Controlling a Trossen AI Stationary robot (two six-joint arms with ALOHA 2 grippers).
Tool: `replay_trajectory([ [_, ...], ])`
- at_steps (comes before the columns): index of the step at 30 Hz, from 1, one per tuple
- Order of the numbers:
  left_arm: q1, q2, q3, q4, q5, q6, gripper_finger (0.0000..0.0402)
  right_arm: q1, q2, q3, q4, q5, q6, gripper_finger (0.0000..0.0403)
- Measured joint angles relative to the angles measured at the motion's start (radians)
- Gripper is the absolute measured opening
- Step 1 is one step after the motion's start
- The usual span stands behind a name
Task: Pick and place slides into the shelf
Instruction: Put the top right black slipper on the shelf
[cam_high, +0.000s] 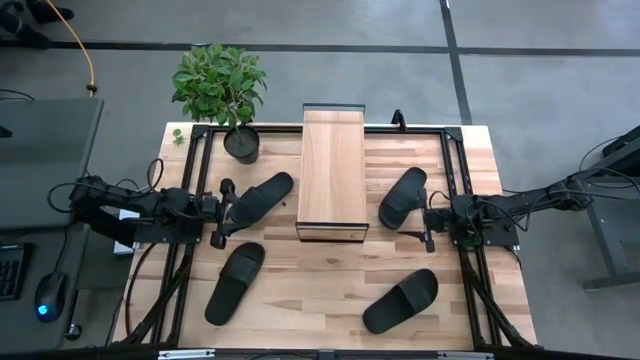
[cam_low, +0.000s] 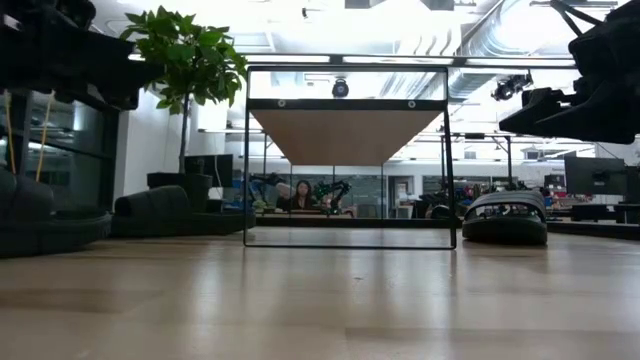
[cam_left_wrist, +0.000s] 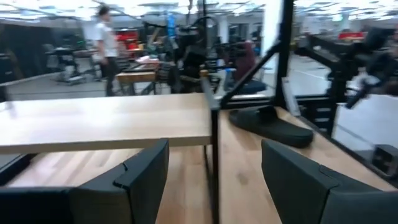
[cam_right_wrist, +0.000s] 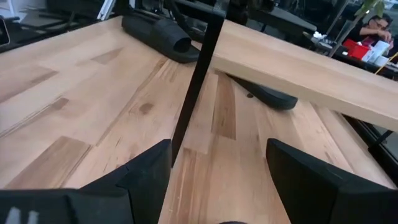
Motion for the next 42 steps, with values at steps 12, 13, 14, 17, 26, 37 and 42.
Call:
replay_trajectory([
  [12, 0.0, 0.0, 0.0, 0.029, -0.005, -0.02, 0.0239, 0.0, 0.0, 0.0, 0.004, 0.001, 0.014, 0.0255],
  [13, 0.0, 0.0, 0.0, 0.044, -0.005, -0.019, 0.0239, 0.0, 0.0, 0.0, 0.01, 0.004, 0.035, 0.0255],
  [14, 0.0, 0.0, 0.0, 0.06, -0.006, -0.019, 0.0239, 0.0, 0.0, 0.0, 0.021, 0.011, 0.062, 0.0255],
  [17, 0.0, 0.001, 0.0, 0.118, -0.011, 0.002, 0.0239, 0.0, 0.0, 0.001, 0.091, 0.074, 0.129, 0.0255],
  [26, 0.0, 0.0, 0.0, 0.232, -0.026, 0.096, 0.0239, 0.0, 0.0, 0.001, 0.512, 0.129, 0.133, 0.0255],
  [37, 0.0, 0.001, 0.0, 0.206, -0.025, 0.086, 0.0239, 0.0, -0.001, 0.002, 0.667, 0.129, 0.207, 0.0255],
  [42, 0.0, 0.001, 0.0, 0.238, -0.024, 0.086, 0.0239, 0.0, -0.001, 0.002, 0.657, 0.128, 0.264, 0.0255],
])
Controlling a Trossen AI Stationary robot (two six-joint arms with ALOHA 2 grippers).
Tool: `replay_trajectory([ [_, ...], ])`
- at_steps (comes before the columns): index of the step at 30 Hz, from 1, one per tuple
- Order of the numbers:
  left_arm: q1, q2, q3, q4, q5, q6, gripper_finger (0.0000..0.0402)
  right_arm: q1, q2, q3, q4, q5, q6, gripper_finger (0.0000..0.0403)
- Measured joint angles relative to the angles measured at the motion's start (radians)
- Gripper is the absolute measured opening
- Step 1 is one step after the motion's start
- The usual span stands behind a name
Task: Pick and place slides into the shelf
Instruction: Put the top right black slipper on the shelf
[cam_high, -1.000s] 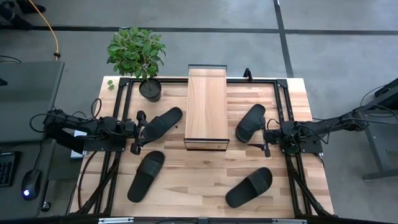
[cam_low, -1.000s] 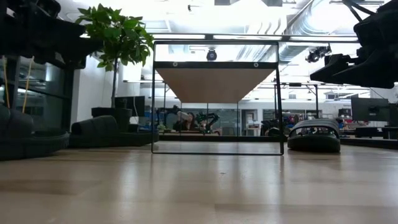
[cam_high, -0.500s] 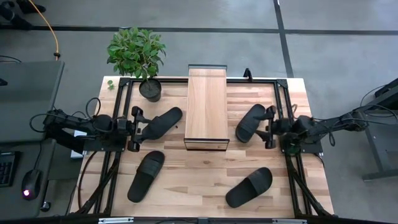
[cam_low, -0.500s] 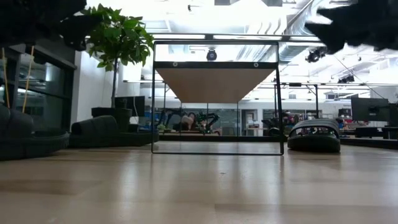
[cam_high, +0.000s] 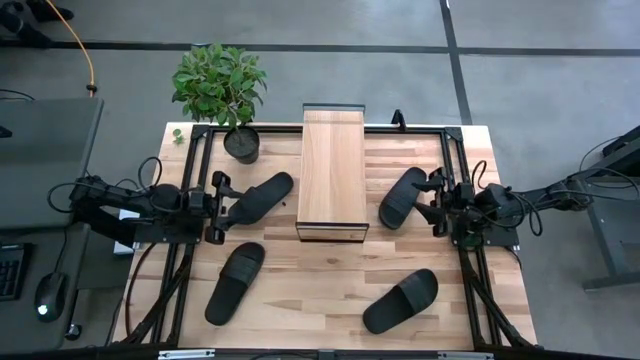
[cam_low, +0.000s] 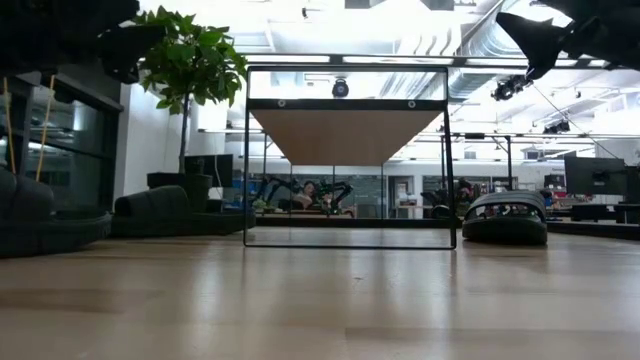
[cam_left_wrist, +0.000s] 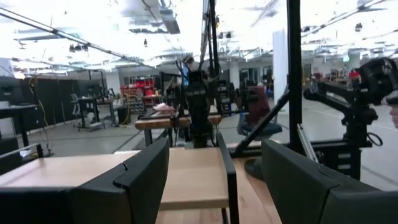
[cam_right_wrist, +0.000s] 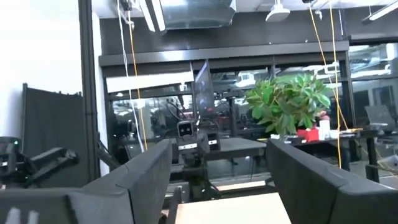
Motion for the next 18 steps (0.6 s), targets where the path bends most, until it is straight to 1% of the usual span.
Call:
replay_trajectory([
  [4, 0.0, 0.0, 0.0, 0.056, -0.001, 0.016, 0.0239, 0.0, 0.0, 0.0, 0.021, -0.002, -0.058, 0.0255],
  [8, 0.0, -0.001, 0.0, 0.112, -0.001, -0.027, 0.0239, 0.0, 0.0, 0.0, 0.071, -0.004, -0.092, 0.0255],
  [11, 0.0, -0.001, 0.0, 0.108, -0.001, -0.03, 0.0239, 0.0, 0.0, 0.001, 0.099, -0.004, -0.062, 0.0255],
  [16, 0.0, 0.0, 0.001, 0.084, -0.001, -0.052, 0.0239, 0.0, 0.0, 0.001, 0.094, -0.004, -0.02, 0.0255],
  [18, 0.0, 0.0, 0.02, 0.049, -0.008, -0.063, 0.0239, 0.0, 0.0, 0.006, 0.085, -0.004, -0.017, 0.0255],
])
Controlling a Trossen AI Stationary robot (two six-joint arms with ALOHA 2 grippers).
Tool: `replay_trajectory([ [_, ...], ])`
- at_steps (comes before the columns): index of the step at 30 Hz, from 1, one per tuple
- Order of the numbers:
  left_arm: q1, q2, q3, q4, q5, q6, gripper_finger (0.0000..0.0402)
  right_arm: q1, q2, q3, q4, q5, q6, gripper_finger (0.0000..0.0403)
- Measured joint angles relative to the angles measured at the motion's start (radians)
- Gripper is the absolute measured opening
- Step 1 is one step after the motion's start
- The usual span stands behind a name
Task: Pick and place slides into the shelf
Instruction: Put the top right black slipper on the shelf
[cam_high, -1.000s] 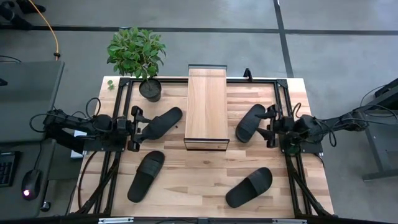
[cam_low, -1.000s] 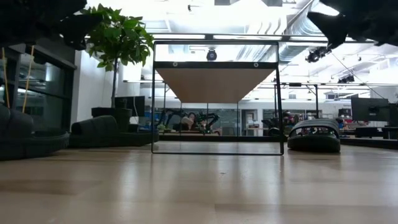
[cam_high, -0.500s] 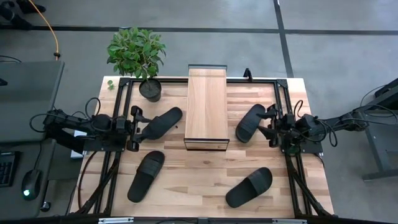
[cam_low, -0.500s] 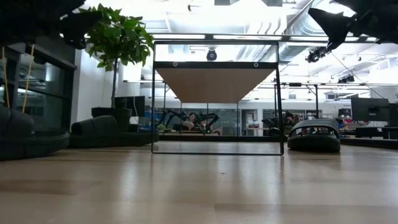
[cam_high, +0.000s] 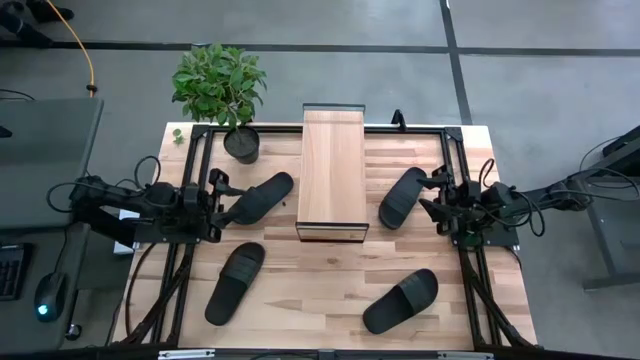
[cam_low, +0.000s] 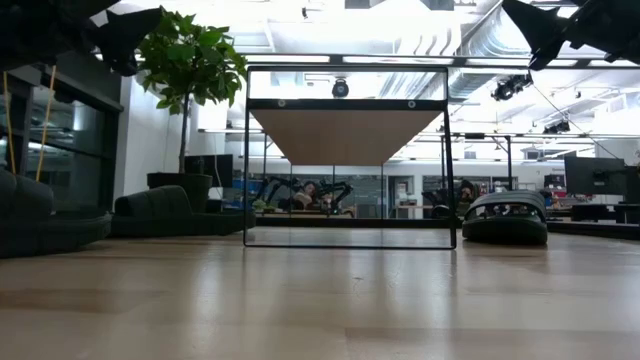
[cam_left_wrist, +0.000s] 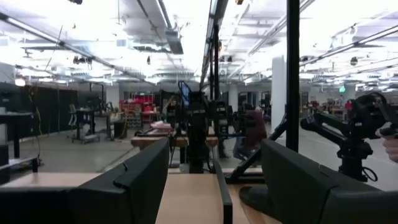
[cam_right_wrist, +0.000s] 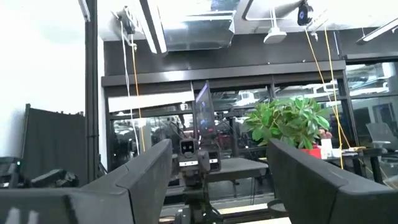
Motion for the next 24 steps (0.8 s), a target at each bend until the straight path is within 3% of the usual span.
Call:
replay_trajectory([
  [6, 0.0, 0.0, 0.145, -0.288, -0.026, -0.07, 0.0239, 0.0, 0.015, 0.139, -0.32, 0.044, 0.035, 0.0255],
  [12, 0.0, 0.0, 0.256, -0.491, -0.027, -0.113, 0.0239, 0.001, 0.144, 0.293, -0.625, 0.124, 0.114, 0.0255],
  [21, 0.0, 0.0, 0.273, -0.542, -0.097, -0.147, 0.0239, 0.02, 0.415, 0.46, -0.755, 0.199, 0.124, 0.0255],
  [24, 0.0, 0.0, 0.273, -0.556, -0.133, -0.147, 0.0239, 0.059, 0.501, 0.544, -0.86, 0.285, 0.128, 0.0255],
])
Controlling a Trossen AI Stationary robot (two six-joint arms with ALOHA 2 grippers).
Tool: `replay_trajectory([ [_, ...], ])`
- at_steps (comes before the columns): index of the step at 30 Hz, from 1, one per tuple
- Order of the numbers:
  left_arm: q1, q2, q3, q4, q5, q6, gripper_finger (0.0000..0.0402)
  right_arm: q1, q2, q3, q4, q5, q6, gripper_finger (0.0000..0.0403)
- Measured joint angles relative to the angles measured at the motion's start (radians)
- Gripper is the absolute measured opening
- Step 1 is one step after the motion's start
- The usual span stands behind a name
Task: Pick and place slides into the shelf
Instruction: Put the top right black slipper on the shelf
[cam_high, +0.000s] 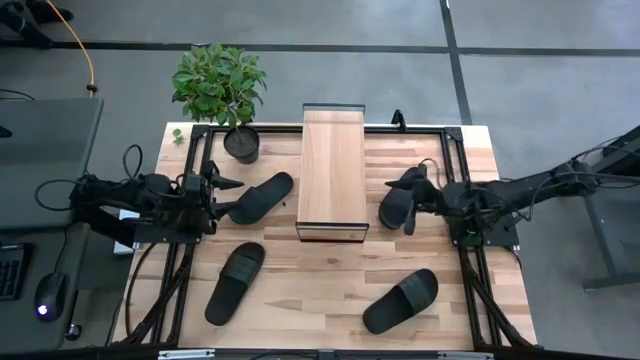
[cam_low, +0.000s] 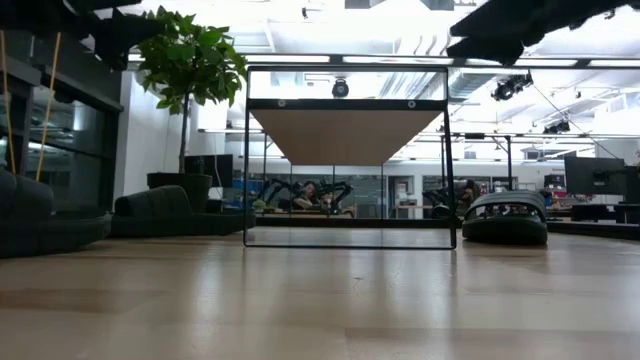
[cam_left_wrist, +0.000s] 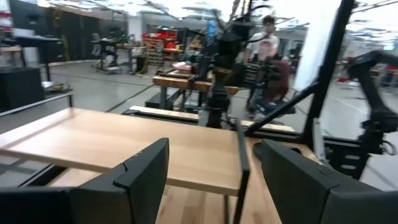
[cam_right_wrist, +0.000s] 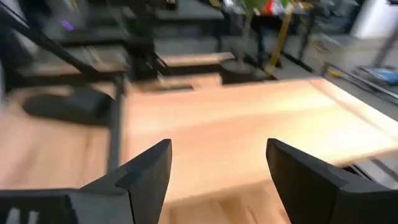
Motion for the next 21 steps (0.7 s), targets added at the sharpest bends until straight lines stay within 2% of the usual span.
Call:
replay_trajectory([
  [6, 0.0, 0.0, 0.0, -0.003, -0.001, 0.0, 0.0239, 0.108, 0.176, 0.191, -0.305, 0.255, 0.095, 0.0255],
  [12, 0.0, 0.0, 0.0, -0.004, -0.001, 0.0, 0.0239, 0.193, 0.341, 0.335, -0.596, 0.412, 0.213, 0.0255],
  [21, 0.0, 0.0, 0.0, -0.009, -0.024, 0.0, 0.0239, 0.217, 0.536, 0.456, -0.983, 0.419, 0.471, 0.0255],
])
